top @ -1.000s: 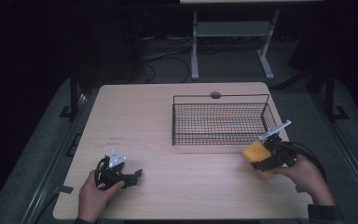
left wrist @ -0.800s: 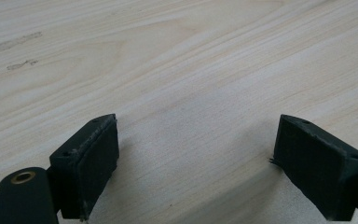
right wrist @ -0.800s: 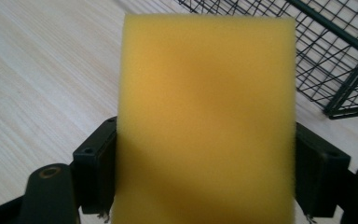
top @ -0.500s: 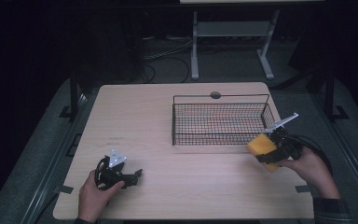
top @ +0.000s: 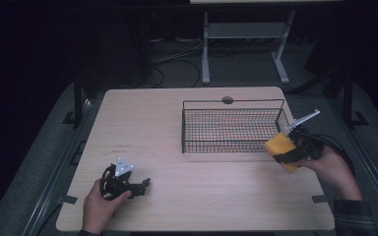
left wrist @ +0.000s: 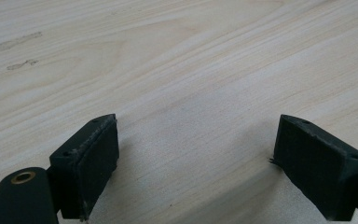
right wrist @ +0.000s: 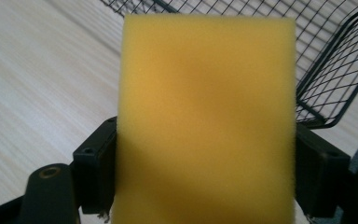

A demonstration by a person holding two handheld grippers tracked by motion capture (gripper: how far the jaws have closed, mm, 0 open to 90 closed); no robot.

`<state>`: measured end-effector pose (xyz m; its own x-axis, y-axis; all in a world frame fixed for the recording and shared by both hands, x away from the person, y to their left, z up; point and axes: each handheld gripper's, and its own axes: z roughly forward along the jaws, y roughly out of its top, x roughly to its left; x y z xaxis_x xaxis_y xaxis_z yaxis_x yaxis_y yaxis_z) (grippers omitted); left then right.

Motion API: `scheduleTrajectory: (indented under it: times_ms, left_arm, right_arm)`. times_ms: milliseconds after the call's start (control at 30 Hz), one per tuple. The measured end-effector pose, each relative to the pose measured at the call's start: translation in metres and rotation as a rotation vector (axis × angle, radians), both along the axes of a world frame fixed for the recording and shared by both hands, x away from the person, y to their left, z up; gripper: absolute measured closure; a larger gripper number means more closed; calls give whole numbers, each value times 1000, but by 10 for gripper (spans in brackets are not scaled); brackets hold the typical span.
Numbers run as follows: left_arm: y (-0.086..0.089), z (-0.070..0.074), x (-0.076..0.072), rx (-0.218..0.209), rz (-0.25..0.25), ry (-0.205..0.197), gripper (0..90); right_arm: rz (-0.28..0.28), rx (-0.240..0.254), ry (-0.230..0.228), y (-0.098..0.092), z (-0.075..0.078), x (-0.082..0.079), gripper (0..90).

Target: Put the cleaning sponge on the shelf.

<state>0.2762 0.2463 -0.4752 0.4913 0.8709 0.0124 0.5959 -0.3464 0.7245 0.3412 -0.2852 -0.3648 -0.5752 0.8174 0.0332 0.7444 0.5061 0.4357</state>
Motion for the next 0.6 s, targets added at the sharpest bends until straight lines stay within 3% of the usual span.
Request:
scheduleTrajectory:
  times_ms: [600]
  left_arm:
    - [0,0,0,0,0,0,132]
  right_arm:
    - [-35,-5,-40,-4,17,30,222]
